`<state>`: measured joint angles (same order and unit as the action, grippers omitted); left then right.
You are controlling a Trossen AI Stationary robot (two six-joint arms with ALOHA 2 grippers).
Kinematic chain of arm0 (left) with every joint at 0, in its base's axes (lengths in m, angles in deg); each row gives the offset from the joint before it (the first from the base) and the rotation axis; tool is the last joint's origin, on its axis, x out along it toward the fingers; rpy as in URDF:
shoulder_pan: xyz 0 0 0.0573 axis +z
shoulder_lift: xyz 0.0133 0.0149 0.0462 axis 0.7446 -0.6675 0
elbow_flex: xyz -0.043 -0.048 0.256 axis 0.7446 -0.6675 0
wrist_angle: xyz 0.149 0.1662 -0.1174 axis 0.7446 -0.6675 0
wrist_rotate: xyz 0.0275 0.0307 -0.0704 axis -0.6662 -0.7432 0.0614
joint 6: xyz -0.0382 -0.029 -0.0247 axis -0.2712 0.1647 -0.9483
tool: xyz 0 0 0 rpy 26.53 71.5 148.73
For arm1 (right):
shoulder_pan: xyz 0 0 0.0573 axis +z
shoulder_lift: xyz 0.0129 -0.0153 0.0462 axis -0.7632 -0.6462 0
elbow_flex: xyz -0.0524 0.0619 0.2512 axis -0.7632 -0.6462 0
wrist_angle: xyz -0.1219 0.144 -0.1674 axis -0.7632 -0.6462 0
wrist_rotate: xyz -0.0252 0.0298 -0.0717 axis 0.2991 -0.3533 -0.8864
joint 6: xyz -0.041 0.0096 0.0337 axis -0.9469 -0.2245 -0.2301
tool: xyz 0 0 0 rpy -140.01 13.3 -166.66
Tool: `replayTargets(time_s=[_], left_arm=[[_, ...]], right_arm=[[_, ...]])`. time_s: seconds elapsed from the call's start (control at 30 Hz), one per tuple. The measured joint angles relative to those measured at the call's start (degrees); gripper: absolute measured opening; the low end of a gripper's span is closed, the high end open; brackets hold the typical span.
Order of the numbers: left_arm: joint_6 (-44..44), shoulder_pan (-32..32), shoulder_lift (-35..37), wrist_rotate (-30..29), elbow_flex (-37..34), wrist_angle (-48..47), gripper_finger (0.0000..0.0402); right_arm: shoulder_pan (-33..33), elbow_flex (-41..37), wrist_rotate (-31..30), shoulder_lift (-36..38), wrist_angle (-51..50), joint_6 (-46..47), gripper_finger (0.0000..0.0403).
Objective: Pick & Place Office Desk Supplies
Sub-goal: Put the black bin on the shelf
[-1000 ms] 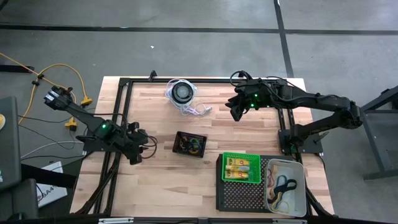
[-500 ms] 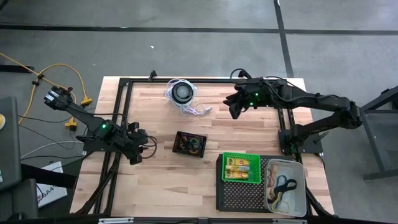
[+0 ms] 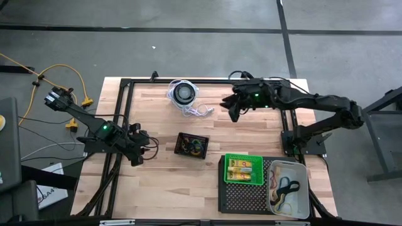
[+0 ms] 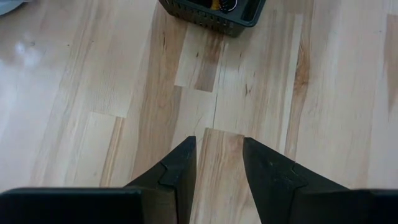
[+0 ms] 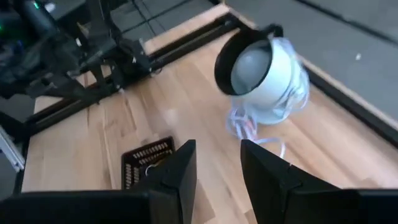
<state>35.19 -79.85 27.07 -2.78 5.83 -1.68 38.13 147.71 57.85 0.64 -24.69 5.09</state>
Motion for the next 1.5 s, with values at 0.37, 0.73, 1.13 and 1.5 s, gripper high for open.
replayTargets(time_s=[0.37,0.73,1.13,1.5], left_arm=[[0.02,0.00,0.00,-0.02,0.02,0.13,0.0125],[0.02,0.00,0.00,-0.04,0.04,0.17,0.0125],[0.01,0.00,0.00,-0.09,0.04,0.17,0.0125],[0.02,0.00,0.00,-0.09,0.04,0.19,0.0125]], right_arm=[[3.81,1.46,5.77,-12.95,8.72,-0.38,0.0113],[6.08,25.12,3.75,-29.20,-5.50,-9.71,0.0113],[11.04,33.05,-5.65,-42.12,-13.23,-13.62,0.0113],[15.40,33.04,-11.73,-46.29,-20.44,-11.20,0.0113]])
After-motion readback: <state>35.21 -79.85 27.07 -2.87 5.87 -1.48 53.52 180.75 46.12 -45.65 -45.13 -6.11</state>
